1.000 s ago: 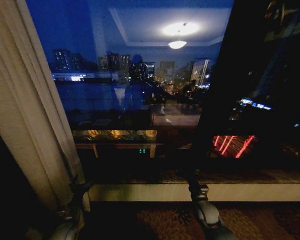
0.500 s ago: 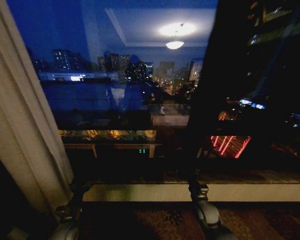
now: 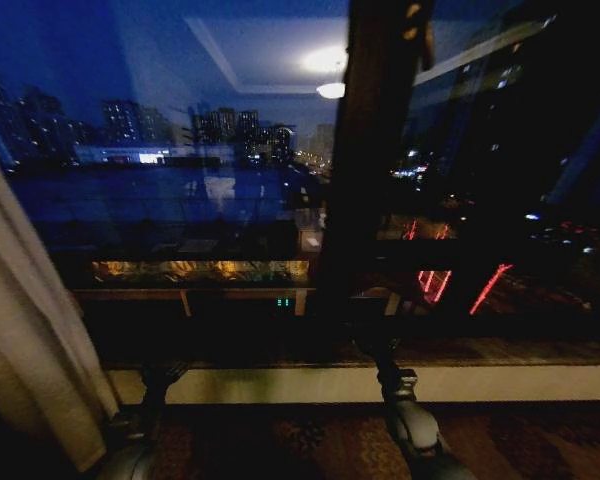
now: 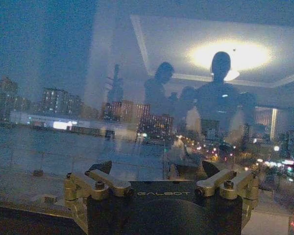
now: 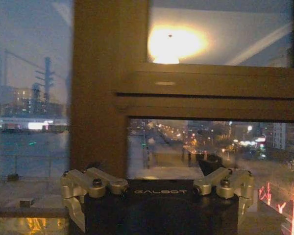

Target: Open the curtains by pulling them apart, changing their state from closed to fully open.

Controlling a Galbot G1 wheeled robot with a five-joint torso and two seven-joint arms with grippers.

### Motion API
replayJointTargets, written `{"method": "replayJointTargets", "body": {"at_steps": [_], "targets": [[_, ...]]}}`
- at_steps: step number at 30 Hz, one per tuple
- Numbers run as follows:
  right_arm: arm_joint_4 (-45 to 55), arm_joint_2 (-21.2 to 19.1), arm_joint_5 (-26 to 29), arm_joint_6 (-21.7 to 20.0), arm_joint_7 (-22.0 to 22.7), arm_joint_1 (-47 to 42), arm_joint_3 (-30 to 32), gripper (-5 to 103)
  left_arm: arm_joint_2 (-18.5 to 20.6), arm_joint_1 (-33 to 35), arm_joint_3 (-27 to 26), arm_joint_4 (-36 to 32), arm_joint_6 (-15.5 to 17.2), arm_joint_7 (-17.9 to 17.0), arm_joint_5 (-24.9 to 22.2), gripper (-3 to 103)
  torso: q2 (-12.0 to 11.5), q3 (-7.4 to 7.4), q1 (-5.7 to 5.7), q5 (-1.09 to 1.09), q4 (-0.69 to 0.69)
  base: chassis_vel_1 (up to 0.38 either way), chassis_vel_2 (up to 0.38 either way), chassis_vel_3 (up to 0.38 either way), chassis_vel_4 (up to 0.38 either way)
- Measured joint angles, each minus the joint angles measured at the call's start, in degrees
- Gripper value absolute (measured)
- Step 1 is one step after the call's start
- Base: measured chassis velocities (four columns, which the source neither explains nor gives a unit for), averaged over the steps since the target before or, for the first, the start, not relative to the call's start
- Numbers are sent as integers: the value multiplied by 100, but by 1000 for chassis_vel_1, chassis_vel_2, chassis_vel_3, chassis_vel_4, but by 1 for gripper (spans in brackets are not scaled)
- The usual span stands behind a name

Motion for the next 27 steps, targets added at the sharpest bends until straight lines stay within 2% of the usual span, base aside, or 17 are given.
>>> {"method": "replayJointTargets", "body": {"at_steps": [27], "targets": [[0, 0, 0, 0, 0, 0, 0, 100, 1, -1, -1, 0, 1, 0, 0, 100, 0, -1, -1, 0, 1, -352, -350, 357, 355]]}}
